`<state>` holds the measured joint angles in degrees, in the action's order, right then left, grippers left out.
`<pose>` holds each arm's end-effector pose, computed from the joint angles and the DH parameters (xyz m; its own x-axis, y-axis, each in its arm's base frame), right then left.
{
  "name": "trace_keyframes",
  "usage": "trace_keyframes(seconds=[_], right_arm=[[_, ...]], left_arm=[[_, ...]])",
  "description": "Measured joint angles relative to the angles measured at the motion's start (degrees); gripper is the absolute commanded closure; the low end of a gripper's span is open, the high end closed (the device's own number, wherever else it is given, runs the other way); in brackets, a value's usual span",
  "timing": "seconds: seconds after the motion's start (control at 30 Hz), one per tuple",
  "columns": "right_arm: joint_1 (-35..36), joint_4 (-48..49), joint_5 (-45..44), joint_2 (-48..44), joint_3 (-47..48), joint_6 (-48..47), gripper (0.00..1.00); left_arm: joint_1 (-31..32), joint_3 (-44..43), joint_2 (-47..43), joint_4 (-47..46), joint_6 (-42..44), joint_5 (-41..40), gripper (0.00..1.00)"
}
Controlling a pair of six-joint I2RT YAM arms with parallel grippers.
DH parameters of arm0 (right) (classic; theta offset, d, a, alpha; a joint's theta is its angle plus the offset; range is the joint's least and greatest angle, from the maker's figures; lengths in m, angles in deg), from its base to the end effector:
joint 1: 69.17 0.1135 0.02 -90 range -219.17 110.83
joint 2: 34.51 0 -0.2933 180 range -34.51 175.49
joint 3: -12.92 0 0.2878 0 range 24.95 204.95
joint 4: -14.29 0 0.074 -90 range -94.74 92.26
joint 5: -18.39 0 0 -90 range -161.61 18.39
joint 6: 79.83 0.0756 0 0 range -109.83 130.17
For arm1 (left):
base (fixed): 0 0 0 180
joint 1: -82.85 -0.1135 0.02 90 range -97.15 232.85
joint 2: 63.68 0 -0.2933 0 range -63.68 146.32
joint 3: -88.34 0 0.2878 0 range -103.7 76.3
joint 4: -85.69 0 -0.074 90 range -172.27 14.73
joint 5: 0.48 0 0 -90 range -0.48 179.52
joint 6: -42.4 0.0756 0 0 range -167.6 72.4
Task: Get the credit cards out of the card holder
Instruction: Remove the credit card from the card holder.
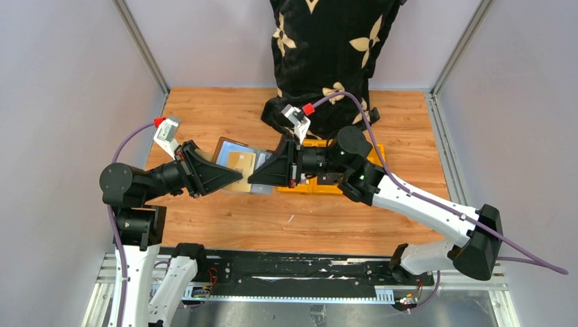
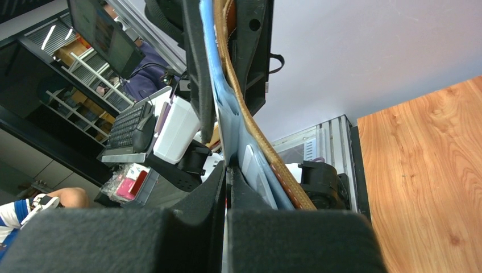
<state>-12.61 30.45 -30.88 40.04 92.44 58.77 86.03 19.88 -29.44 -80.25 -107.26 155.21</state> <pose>0.1523 0.3201 0.4685 -0.5945 0.1312 -0.7933 -0.7890 -0.2853 0.5441 0.1102 -0.0751 0.4766 -0.5831 -0.3234 -0.7453 0.7400 0.1672 -0.6515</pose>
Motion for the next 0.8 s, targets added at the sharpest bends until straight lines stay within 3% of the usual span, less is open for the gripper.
trace_keyframes(seconds=[0.37, 0.5, 0.53, 0.63, 0.8], right_arm=[[0.0, 4.2, -1.2, -4.0, -5.6, 0.1, 1.0], [0.0, 4.9, -1.3, -4.4, -6.2, 0.1, 1.0], [0.0, 5.0, -1.3, -4.4, -6.3, 0.1, 0.98], [0.0, 5.1, -1.3, -4.5, -6.3, 0.0, 0.76], [0.0, 4.7, -0.7, -4.4, -5.9, 0.0, 0.73]], left_arm=[[0.4, 0.1, 1.1, -1.6, -2.8, 1.4, 0.89], [0.4, 0.1, 1.1, -1.9, -3.2, 1.6, 0.94], [0.4, 0.1, 1.1, -1.9, -3.2, 1.6, 0.96], [0.4, 0.1, 1.1, -2.0, -3.3, 1.6, 0.98], [0.4, 0.1, 1.1, -2.6, -3.6, 1.1, 0.98]])
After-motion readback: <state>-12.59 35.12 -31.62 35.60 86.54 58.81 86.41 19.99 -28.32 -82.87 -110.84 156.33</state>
